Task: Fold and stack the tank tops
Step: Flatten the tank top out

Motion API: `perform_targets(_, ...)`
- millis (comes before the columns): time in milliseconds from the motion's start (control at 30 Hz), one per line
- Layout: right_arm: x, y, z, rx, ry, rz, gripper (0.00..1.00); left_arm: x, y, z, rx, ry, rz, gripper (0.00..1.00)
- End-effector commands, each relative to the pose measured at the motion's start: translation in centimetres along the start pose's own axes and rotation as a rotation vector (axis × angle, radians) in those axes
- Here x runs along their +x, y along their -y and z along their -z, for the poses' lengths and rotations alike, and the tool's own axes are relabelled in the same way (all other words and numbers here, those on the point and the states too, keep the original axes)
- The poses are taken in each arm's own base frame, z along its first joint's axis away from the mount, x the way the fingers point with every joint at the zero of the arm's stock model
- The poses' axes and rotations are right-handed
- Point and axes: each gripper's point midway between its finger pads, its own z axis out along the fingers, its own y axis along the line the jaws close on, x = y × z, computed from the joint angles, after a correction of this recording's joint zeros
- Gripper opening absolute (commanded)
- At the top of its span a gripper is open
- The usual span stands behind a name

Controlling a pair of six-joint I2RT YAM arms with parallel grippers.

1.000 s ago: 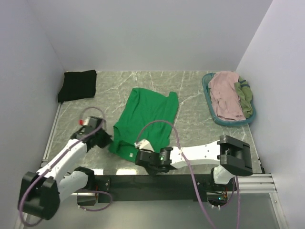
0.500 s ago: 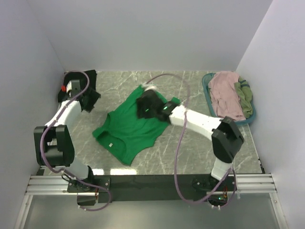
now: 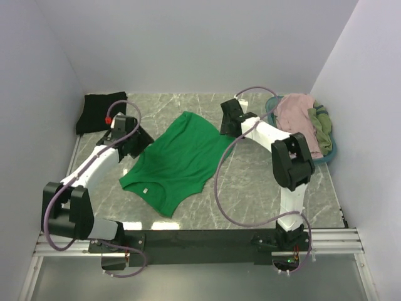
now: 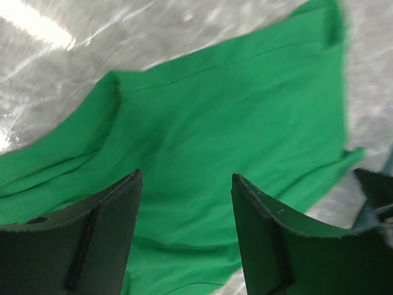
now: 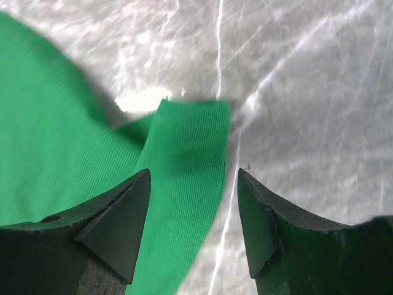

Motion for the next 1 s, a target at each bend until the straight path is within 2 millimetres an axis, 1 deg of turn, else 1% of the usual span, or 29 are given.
perform_targets(0, -3.1, 0.7, -0.8, 0.029, 0.041, -0.017, 0.65, 0.4, 0.8, -1.6, 0.056, -0.025, -0.015, 0.66)
perform_targets(33, -3.4, 0.5, -1.5, 0.021, 0.035, -0.025, 0.65, 0.4, 1.8, -2.2, 0.098, -0.034, -0.033, 0.66)
perform_targets(67, -3.3, 0.4, -1.8, 0.014, 0.018, -0.024, 0.65, 0.8, 3.3, -2.3, 0.131, -0.069, -0.049, 0.65)
perform_targets(100, -4.1, 0.3, -2.0, 0.013, 0.029, -0.028, 0.65, 1.8, 3.2, -3.4, 0.108, -0.112, -0.06, 0.63)
perform_targets(133, -3.8, 0.4, -2.9, 0.022, 0.013, -0.021, 0.65, 2.2, 3.7, -3.7, 0.106, -0.125, -0.077, 0.63)
perform_targets(167, -3.5, 0.6, -3.1, 0.031, -0.01, -0.015, 0.64, 3.2, 4.5, -3.6, 0.109, -0.14, -0.103, 0.63)
perform_targets(200, -3.5, 0.5, -3.2, 0.029, -0.016, -0.009, 0.61, 3.8, 4.5, -3.7, 0.104, -0.144, -0.111, 0.63)
perform_targets(233, -3.1, 0.7, -3.4, 0.035, -0.023, -0.006, 0.54, 4.5, 4.6, -3.5, 0.106, -0.158, -0.116, 0.63)
perform_targets(267, -3.2, 0.6, -3.5, 0.026, -0.012, -0.011, 0.47, 6.1, 4.3, -3.3, 0.095, -0.188, -0.116, 0.62)
perform_targets(300, -2.3, 1.0, -3.4, 0.023, -0.025, -0.015, 0.22, 6.7, 4.5, -2.9, 0.105, -0.209, -0.116, 0.61)
perform_targets(333, -2.0, 1.1, -3.4, 0.018, -0.027, -0.019, 0.1, 7.5, 4.3, -2.6, 0.104, -0.224, -0.119, 0.61)
perform_targets(367, -1.9, 1.4, -3.5, 0.014, -0.024, -0.029, 0.01, 8.9, 3.8, -2.3, 0.095, -0.25, -0.122, 0.62)
perform_targets(400, -0.7, 1.8, -3.7, 0.02, -0.046, -0.027, 0.0, 9.2, 3.9, -1.5, 0.108, -0.252, -0.122, 0.62)
perform_targets(433, -0.6, 2.1, -3.6, 0.019, -0.045, -0.028, 0.0, 10.0, 3.6, -1.2, 0.106, -0.266, -0.125, 0.62)
perform_targets(467, -0.6, 2.7, -3.5, 0.024, -0.041, -0.038, 0.0, 11.2, 2.9, -0.8, 0.092, -0.291, -0.126, 0.63)
perform_targets(500, 0.7, 3.4, -3.6, 0.037, -0.061, -0.038, 0.0, 11.5, 2.9, 0.1, 0.101, -0.292, -0.13, 0.63)
perform_targets(533, 0.1, 3.8, -2.8, 0.03, -0.037, -0.051, 0.0, 11.9, 2.6, 0.4, 0.098, -0.293, -0.136, 0.64)
perform_targets(567, -0.2, 4.2, -2.7, 0.02, -0.025, -0.072, 0.05, 13.0, 2.1, 1.2, 0.099, -0.308, -0.14, 0.65)
perform_targets(600, 0.5, 4.7, -2.5, 0.019, -0.033, -0.075, 0.2, 13.6, 1.8, 1.5, 0.105, -0.318, -0.144, 0.66)
perform_targets(633, -0.4, 4.7, -1.5, 0.004, -0.003, -0.082, 0.31, 14.0, 1.5, 1.8, 0.101, -0.318, -0.149, 0.67)
perform_targets(667, -0.7, 4.7, -1.1, -0.004, 0.015, -0.086, 0.39, 15.4, 0.5, 2.1, 0.077, -0.341, -0.159, 0.69)
perform_targets(700, -0.9, 4.5, -0.4, -0.023, 0.022, -0.086, 0.47, 15.8, 0.2, 2.4, 0.066, -0.345, -0.164, 0.69)
perform_targets(733, -1.0, 4.5, -0.1, -0.033, 0.025, -0.086, 0.49, 16.5, -1.3, 2.5, 0.011, -0.35, -0.181, 0.69)
perform_targets(800, -1.3, 3.9, 0.5, -0.071, 0.036, -0.092, 0.53, 17.0, -2.1, 3.1, -0.029, -0.354, -0.163, 0.68)
perform_targets(833, -1.2, 3.8, 0.5, -0.077, 0.035, -0.091, 0.54, 17.0, -3.1, 3.3, -0.069, -0.34, -0.169, 0.68)
perform_targets(867, -1.4, 3.6, 0.4, -0.086, 0.038, -0.096, 0.55, 16.9, -3.2, 3.7, -0.075, -0.316, -0.165, 0.68)
perform_targets(933, -0.9, 3.0, 0.1, -0.112, 0.022, -0.097, 0.55, 17.6, -3.5, 4.2, -0.077, -0.329, -0.172, 0.68)
perform_targets(967, -0.6, 3.0, -0.1, -0.112, 0.012, -0.101, 0.56, 17.8, -4.0, 4.4, -0.1, -0.337, -0.174, 0.67)
